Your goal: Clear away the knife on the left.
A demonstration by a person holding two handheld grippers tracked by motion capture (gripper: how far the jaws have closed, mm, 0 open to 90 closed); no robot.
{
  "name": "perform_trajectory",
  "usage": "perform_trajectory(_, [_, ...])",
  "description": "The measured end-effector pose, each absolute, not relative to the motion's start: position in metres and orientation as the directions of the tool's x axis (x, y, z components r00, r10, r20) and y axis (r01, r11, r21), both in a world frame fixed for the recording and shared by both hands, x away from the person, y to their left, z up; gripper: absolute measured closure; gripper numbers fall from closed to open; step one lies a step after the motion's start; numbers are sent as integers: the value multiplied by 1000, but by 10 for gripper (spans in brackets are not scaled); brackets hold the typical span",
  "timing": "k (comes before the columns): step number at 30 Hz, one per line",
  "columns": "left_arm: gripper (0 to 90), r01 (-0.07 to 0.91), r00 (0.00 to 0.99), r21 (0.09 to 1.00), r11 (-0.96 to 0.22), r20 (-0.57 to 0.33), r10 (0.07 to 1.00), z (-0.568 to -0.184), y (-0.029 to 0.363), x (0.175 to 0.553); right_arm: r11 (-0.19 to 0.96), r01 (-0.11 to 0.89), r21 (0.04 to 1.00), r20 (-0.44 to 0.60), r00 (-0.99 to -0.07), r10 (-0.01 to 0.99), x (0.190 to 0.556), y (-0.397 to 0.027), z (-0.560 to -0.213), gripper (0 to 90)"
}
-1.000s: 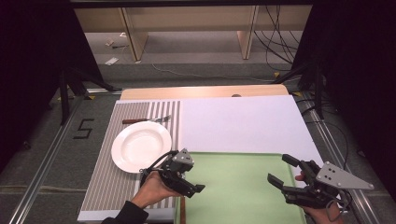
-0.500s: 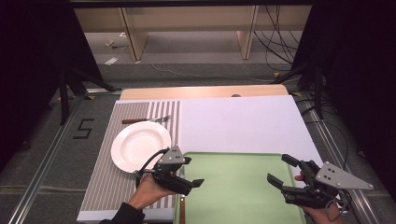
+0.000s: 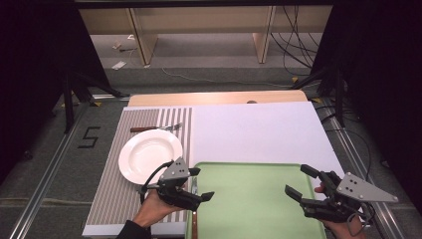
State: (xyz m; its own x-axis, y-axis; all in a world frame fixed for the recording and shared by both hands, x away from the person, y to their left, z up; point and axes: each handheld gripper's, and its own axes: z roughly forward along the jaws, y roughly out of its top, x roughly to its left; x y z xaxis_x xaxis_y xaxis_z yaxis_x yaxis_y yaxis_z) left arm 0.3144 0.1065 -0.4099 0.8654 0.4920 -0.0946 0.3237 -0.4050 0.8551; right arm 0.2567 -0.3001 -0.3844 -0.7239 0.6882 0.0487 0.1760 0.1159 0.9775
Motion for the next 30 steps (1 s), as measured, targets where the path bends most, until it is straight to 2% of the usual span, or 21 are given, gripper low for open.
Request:
perform_trajectory(4, [156, 321, 863, 861, -395, -94, 497, -411, 110, 312, 116, 177, 977, 49, -724, 688, 257, -300, -385, 213])
perform_trajectory(6, [156, 336, 862, 865, -372, -124, 492, -412, 110, 309, 116, 176, 977, 49, -724, 688, 257, -300, -385, 213])
perform_trajectory(8, [156, 276, 880, 874, -399, -64, 471, -412, 114, 312, 116, 177, 977, 49, -724, 688, 257, -300, -385, 213])
perform_trajectory(9, [156, 277, 878, 874, -400, -62, 474, -413, 114, 312, 116, 176, 977, 49, -724, 688, 257, -300, -385, 213])
perform_trajectory(10, [156, 334, 858, 870, -364, -121, 498, -414, 113, 307, 116, 177, 977, 49, -724, 688, 257, -300, -385, 213])
perform_trajectory(11, [156, 334, 858, 870, -364, -121, 498, -414, 113, 307, 116, 176, 977, 49, -724, 688, 257, -300, -385, 213])
perform_trajectory(12, [156, 285, 874, 876, -390, -71, 480, -414, 115, 310, 116, 177, 977, 49, -724, 688, 257, -300, -385, 213])
perform_trajectory(30, [156, 274, 864, 885, -376, -54, 501, -418, 122, 301, 118, 174, 978, 45, -724, 688, 256, -300, -384, 212])
